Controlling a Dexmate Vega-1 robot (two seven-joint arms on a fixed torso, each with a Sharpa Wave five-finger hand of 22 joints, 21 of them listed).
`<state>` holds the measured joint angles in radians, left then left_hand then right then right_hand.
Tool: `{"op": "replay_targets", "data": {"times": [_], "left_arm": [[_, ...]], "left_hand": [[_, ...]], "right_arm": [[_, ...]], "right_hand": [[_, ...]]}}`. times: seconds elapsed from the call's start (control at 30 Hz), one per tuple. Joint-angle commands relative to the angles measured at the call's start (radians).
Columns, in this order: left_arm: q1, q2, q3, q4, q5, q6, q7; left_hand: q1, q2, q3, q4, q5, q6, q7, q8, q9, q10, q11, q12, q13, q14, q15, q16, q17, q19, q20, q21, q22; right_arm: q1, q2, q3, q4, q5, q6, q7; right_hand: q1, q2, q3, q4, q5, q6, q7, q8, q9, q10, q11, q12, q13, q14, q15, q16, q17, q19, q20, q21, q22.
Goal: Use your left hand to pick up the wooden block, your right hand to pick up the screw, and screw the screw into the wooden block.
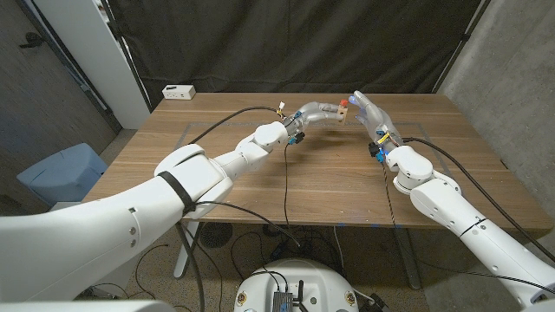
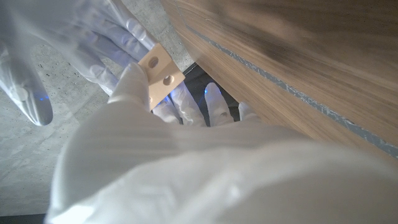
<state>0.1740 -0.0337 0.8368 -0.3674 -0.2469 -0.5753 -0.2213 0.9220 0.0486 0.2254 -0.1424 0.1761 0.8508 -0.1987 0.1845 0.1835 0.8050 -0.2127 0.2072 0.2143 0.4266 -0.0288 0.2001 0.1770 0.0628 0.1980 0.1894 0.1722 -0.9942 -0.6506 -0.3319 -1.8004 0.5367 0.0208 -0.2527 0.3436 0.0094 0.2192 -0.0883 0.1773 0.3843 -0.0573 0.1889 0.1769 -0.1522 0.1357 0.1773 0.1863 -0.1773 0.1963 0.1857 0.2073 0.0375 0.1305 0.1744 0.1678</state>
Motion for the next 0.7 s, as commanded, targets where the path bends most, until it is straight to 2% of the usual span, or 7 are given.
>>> {"op": "replay_targets", "data": {"times": [0.03,0.7], "left_arm": [[-0.003,-0.006,0.005,0.002,-0.003,0.017,0.005],[-0.011,-0.009,0.01,0.004,-0.01,0.054,0.009]], "left_hand": [[-0.005,0.001,0.009,0.0,0.008,0.005,0.0,0.005,0.004,0.0,0.0,0.0,0.0,-0.005,0.0,-0.002,0.003,0.001,0.007,0.004,0.004],[-0.005,0.001,0.01,-0.001,0.008,0.005,0.0,0.006,0.004,-0.001,0.0,0.0,0.0,-0.004,0.0,-0.001,0.003,0.001,0.007,0.004,0.004]], "right_arm": [[0.001,-0.002,-0.004,0.001,0.008,-0.003,0.009],[0.012,0.006,-0.012,0.016,0.017,-0.002,0.016]], "right_hand": [[-0.016,0.001,-0.003,0.0,-0.001,0.011,-0.001,0.004,0.0,-0.008,0.002,0.008,-0.001,-0.057,-0.004,0.006,0.001,-0.008,0.0,0.01,0.003],[-0.021,0.008,-0.004,0.0,0.001,0.019,0.0,0.004,0.0,-0.007,0.005,0.011,-0.001,-0.054,-0.003,0.01,0.001,-0.004,0.001,0.014,0.003]]}}
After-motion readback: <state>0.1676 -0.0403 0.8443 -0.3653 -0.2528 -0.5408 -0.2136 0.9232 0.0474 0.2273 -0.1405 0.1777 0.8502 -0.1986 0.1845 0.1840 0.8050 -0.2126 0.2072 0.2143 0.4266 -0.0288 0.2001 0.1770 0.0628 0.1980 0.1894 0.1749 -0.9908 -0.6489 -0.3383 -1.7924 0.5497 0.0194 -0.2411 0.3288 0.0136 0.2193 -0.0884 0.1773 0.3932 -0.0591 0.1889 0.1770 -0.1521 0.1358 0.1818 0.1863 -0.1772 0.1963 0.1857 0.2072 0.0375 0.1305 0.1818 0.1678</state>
